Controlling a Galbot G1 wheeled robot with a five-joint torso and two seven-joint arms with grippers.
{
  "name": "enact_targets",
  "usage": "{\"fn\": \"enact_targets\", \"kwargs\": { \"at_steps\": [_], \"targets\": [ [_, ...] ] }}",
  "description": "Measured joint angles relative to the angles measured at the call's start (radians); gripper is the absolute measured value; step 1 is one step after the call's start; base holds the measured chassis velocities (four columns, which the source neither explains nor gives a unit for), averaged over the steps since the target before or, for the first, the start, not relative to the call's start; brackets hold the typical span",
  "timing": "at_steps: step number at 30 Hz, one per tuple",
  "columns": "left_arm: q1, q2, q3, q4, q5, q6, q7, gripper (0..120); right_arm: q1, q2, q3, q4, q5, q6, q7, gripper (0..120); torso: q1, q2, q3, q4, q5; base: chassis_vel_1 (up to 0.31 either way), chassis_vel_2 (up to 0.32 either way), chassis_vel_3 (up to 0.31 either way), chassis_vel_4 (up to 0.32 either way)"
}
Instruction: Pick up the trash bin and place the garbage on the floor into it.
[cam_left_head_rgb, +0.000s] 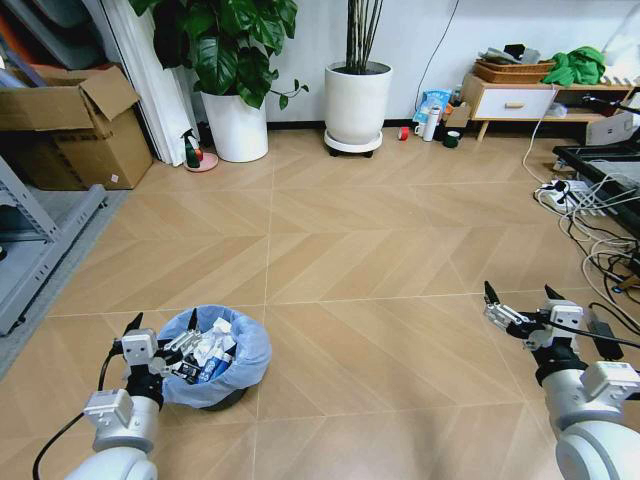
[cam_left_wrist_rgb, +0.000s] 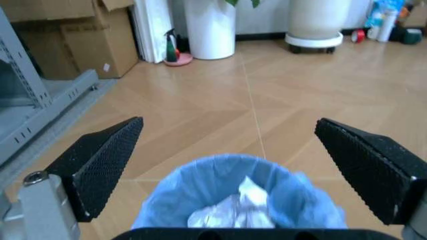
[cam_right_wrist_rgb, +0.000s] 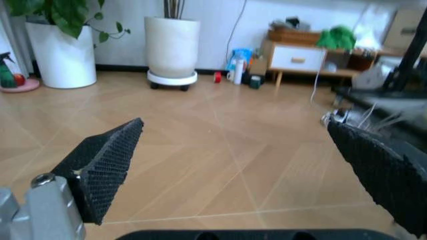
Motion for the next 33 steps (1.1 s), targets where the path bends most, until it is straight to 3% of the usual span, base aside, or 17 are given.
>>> {"fn": "enact_targets", "kwargs": {
  "at_steps": [2, 7, 14, 33],
  "targets": [
    [0.068, 0.002, -0.002, -0.032, 0.017, -0.028, 0.003, 100, -0.053, 0.029, 0.017, 0.031, -0.040, 0.046, -0.038, 100, 0.000, 0.000, 0.000, -0.0002, -0.0002, 0.000, 0.000, 0.000, 0.000],
    [0.070, -0.014, -0.006, -0.038, 0.030, -0.023, 0.003, 100, -0.066, 0.043, 0.004, 0.034, -0.059, 0.065, -0.051, 100, 0.000, 0.000, 0.000, -0.0002, -0.0001, 0.000, 0.000, 0.000, 0.000],
    [0.045, -0.014, -0.020, -0.045, -0.057, 0.005, 0.001, 100, -0.065, 0.038, -0.006, 0.020, -0.049, 0.053, -0.044, 100, 0.000, 0.000, 0.000, -0.0001, -0.0001, 0.000, 0.000, 0.000, 0.000],
    [0.044, 0.011, -0.025, -0.048, -0.057, 0.032, -0.001, 100, -0.065, 0.039, -0.015, 0.031, -0.047, 0.029, -0.030, 100, 0.000, 0.000, 0.000, -0.0001, -0.0002, 0.000, 0.000, 0.000, 0.000]
  ]
}}
